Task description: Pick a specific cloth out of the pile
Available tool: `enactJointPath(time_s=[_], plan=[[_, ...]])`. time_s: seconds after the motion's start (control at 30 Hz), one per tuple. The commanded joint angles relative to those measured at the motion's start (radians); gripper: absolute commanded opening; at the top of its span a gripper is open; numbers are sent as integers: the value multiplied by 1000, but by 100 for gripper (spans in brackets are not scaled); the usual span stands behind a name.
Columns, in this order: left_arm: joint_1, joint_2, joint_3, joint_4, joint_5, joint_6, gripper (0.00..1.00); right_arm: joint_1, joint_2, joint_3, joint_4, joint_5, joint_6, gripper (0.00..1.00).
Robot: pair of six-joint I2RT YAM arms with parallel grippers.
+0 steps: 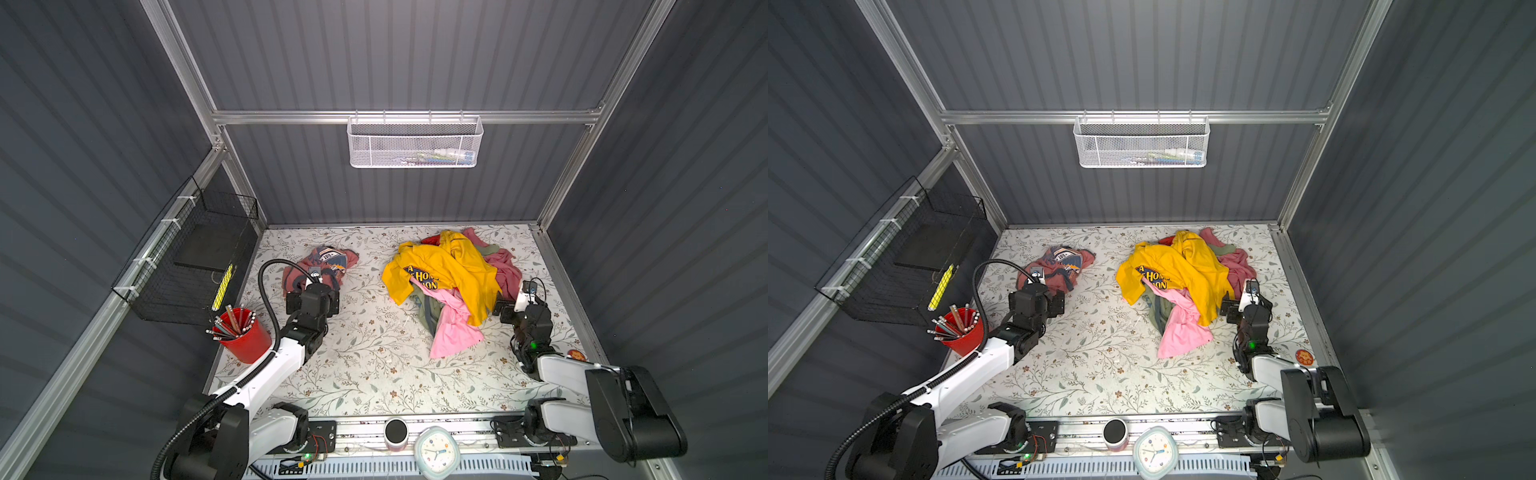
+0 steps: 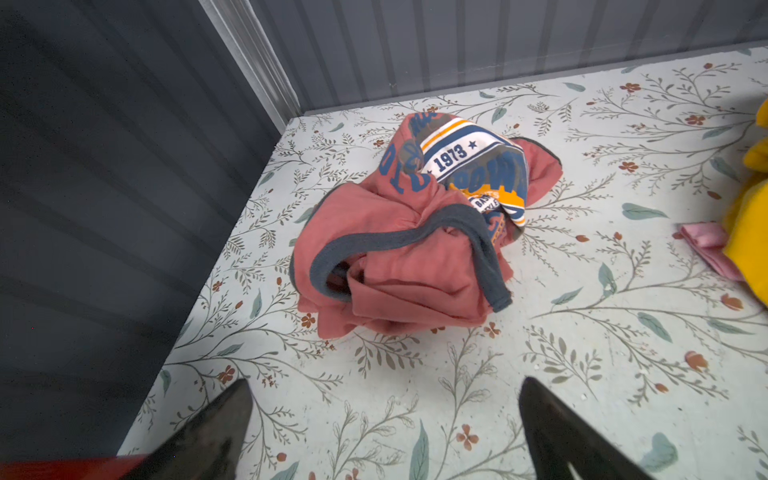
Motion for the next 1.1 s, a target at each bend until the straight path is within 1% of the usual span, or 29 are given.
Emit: enactJointPath(time_s=[0.0, 0.03, 0.07, 0.17, 0.2, 0.23, 0.27, 0.3, 0.33, 0.4, 0.43, 0.47, 0.5, 0.57, 0.6, 0.67, 0.77, 0.83, 0.87, 0.97, 1.03, 1.07], plan=[[-1, -28, -33, 66, -75, -11, 100, -7, 84, 32, 167, -25, -46, 99], [-2, -33, -44, 74, -91, -13, 100, -9, 110, 29, 204, -19, -49, 99], [-2, -38, -56, 85, -111, -15, 100, -17, 100, 25, 192, -24, -36, 99], [0, -50, -95, 131, -161, -22, 100, -44, 106, 16, 193, -95, -18, 99], [-2, -55, -111, 151, -170, -21, 100, -50, 132, 13, 217, -117, -22, 99], [0, -59, -126, 173, -179, -20, 100, -50, 172, 16, 278, -130, -33, 99], [1, -62, -143, 195, -188, -21, 100, -50, 167, 25, 235, -118, -26, 99], [0, -62, -154, 212, -195, -18, 100, -53, 135, 42, 158, -124, -21, 99], [0, -58, -168, 236, -197, -4, 100, -61, 124, 55, 118, -145, -15, 99], [4, -38, -189, 289, -202, 23, 100, -73, 159, 72, 150, -156, -7, 99], [7, -22, -200, 322, -199, 32, 100, -80, 151, 89, 95, -161, 0, 99], [14, -4, -212, 361, -187, 38, 100, -93, 136, 108, 33, -186, 10, 99], [20, 12, -221, 403, -170, 42, 100, -104, 137, 119, 18, -204, 17, 99], [41, 62, -245, 514, -114, 51, 100, -119, 153, 119, 44, -224, 29, 99], [54, 91, -251, 570, -95, 54, 100, -119, 146, 122, 24, -224, 30, 99], [81, 180, -252, 685, -82, 49, 100, -121, 149, 123, 33, -227, 29, 99], [98, 323, -224, 816, -71, 76, 100, -122, 146, 124, 25, -228, 30, 99], [107, 393, -213, 885, 26, 123, 100, -122, 149, 122, 32, -230, 30, 99], [112, 427, -206, 909, 62, 123, 100, -122, 147, 123, 27, -231, 30, 99], [136, 507, -200, 953, 131, 114, 100, -125, 148, 124, 27, -234, 32, 99], [164, 568, -227, 1055, 183, 100, 100, -127, 150, 126, 26, -236, 34, 99], [174, 599, -233, 1127, 199, 113, 100, -129, 149, 127, 23, -240, 36, 99]])
